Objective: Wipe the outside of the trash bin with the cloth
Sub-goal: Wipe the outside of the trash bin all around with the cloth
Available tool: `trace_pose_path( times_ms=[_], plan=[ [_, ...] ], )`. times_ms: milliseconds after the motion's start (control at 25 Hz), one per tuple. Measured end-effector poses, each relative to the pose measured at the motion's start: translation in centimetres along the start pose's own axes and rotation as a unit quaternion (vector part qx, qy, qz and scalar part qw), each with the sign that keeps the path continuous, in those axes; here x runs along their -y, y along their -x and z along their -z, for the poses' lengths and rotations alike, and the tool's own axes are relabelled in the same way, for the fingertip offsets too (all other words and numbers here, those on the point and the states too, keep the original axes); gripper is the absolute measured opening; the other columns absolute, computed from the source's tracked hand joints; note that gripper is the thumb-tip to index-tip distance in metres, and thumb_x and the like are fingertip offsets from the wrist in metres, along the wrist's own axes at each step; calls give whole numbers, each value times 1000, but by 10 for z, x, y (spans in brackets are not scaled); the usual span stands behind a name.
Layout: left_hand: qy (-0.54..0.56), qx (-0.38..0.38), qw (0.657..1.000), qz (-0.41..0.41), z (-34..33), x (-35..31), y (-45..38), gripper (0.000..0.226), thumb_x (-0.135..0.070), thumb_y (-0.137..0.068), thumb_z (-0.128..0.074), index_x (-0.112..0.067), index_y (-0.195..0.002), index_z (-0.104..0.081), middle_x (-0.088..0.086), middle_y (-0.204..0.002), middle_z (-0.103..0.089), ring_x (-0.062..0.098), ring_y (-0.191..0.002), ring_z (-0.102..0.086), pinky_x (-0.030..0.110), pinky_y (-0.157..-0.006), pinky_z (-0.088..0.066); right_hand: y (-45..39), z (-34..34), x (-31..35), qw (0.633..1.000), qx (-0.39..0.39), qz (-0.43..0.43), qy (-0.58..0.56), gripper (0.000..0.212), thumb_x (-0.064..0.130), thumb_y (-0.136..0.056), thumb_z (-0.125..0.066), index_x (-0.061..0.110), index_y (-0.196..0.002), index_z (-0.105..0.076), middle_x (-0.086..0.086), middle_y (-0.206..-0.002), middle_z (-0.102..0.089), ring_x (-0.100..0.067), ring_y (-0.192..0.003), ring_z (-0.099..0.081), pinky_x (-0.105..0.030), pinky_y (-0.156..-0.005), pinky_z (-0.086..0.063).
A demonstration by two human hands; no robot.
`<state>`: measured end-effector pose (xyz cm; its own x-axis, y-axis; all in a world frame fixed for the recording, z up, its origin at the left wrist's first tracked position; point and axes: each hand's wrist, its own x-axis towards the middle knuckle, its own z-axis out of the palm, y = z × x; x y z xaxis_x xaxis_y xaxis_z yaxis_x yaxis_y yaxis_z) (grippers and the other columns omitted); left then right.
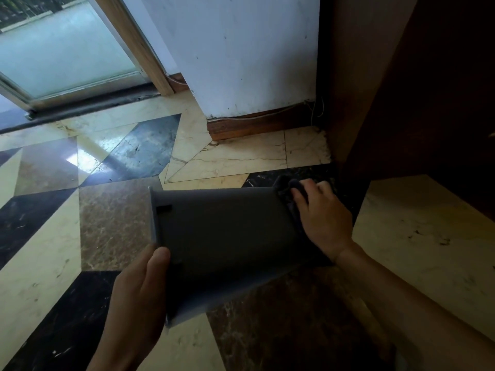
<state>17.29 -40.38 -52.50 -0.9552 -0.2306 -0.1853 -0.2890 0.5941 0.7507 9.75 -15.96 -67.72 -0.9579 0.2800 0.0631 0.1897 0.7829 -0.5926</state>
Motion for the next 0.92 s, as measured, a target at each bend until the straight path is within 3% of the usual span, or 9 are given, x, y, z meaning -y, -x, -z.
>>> trace_pose_path(
  times_ms=[80,200,320,440,520,600,720,800,920],
  plan=[
    [76,17,994,71,11,-16,-25,23,-23,-91,-40,-20,-104,-59,10,-87,-62,28,-73,-57,31,-56,-40,-2,-1,-4,1000,-5,-6,0,41,53,-97,-28,28,-119,-50,-4,-111,-55,-25,-92,-60,-38,-66,-52],
    [156,62,969,181,28,-46,-88,38,-43,-89,-39,-18,-109,-58,8,-91,-61,21,-72,-56,30,-56,-39,-2,-2,-5,1000,-20,10,12,44,53,-95,-28,26,-120,-51,-5,-110,-57,-26,-91,-61,-39,-64,-53],
    [-47,43,984,169,15,-67,-140,53,-54,-92,-36,-6,-107,-54,12,-90,-59,26,-79,-55,32,-62,-41,4,-2,-7,999,-19,26,22,46,52,-95,-28,24,-121,-53,-6,-109,-57,-27,-89,-61,-39,-60,-52],
    [-237,-35,970,49,-8,-78,-163,40,-31,-96,-38,1,-107,-59,23,-109,-61,37,-97,-58,41,-79,-48,10,0,-10,1000,-15,2,-7,42,52,-97,-29,26,-122,-51,-4,-112,-55,-25,-88,-61,-36,-60,-50],
    [-299,-31,954,8,-13,-85,-164,32,-27,-94,-43,-2,-81,-57,20,-90,-63,31,-76,-60,36,-72,-50,9,0,-16,996,-6,-63,-63,39,49,-99,-33,26,-125,-50,-5,-121,-55,-26,-97,-60,-33,-67,-44],
    [-312,-3,950,-7,-11,-89,-153,38,-35,-92,-49,-5,-70,-54,14,-71,-59,23,-56,-54,30,-56,-44,3,-5,-26,961,25,-194,-196,42,46,-100,-35,23,-133,-49,-9,-133,-54,-31,-115,-55,-34,-82,-41],
    [-315,26,944,-99,-6,-89,-118,39,-38,-89,-51,-3,-78,-64,12,-75,-65,21,-63,-60,31,-58,-48,-4,-17,-47,832,77,-364,-412,49,47,-99,-40,18,-138,-50,-12,-139,-53,-36,-123,-51,-37,-93,-39],
    [-289,50,938,-185,-1,-79,-89,31,-38,-92,-47,-12,-84,-61,3,-75,-64,13,-65,-61,28,-57,-48,-1,-21,-55,788,90,-397,-462,51,51,-95,-46,22,-137,-52,-14,-137,-55,-36,-120,-54,-42,-97,-43],
    [-195,118,953,-198,15,-46,-57,11,-34,-94,-46,-25,-91,-52,-2,-80,-64,9,-68,-67,29,-62,-55,4,-19,-49,775,87,-391,-489,50,50,-95,-48,27,-139,-49,-10,-137,-54,-34,-121,-53,-46,-101,-44]
  ],
)
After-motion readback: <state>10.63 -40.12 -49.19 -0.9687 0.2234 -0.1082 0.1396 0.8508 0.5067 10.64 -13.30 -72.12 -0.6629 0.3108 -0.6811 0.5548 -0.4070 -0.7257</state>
